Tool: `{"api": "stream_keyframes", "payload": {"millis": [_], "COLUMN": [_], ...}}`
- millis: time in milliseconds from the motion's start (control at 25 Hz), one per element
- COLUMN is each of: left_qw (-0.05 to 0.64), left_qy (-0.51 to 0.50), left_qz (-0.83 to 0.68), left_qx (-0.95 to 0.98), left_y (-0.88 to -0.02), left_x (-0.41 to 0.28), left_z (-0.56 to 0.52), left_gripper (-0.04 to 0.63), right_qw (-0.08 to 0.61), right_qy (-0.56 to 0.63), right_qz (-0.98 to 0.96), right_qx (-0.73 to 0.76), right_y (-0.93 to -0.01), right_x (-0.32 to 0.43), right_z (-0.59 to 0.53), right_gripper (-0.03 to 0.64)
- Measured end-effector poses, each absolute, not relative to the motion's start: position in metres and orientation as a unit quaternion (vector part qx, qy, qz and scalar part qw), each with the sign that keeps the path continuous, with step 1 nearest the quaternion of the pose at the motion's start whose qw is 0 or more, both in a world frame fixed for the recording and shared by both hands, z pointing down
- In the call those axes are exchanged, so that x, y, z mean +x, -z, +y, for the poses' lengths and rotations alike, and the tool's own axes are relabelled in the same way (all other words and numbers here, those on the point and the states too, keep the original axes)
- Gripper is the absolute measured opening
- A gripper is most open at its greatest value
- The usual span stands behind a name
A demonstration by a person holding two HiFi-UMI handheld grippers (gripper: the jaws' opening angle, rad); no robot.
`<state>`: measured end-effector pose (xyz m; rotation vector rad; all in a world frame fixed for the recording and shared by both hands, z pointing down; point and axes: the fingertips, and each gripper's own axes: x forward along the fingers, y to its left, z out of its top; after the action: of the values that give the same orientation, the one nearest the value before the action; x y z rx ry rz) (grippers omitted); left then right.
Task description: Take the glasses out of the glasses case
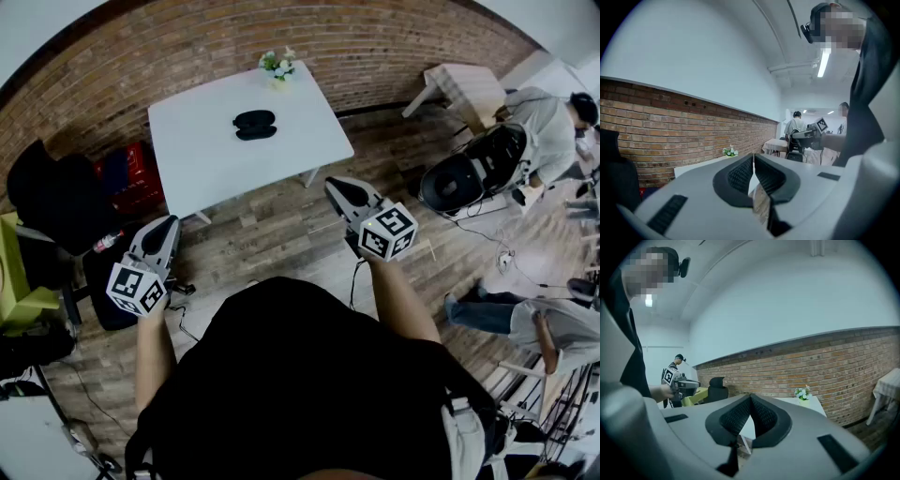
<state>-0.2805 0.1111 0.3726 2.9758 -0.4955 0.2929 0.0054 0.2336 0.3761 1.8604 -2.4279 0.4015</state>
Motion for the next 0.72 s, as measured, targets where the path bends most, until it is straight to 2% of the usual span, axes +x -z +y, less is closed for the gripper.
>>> {"api": "stream_keyframes", "payload": {"millis": [280,720], "left_qw": [0.054,0.053], "left_qy": [-0.096,-0.094], "left_qz": [-0.151,-0.14], "left_qx": [0.982,0.984], "left_y": [-0.372,-0.368], "left_x": [-0.249,-0.244], "left_z": [0.146,0.154], "left_gripper": [0.017,0.017], "right_qw": [0.033,0.024], "right_qy": [-0.141,-0.14], "right_qz": [-0.787,-0.775], "right_qx": [0.6,0.615], "right_y": [-0.386,-0.384], "right_x": [0.022,0.025], "right_z": [0.262,0.273], "right_gripper": [0.015,0.015]}}
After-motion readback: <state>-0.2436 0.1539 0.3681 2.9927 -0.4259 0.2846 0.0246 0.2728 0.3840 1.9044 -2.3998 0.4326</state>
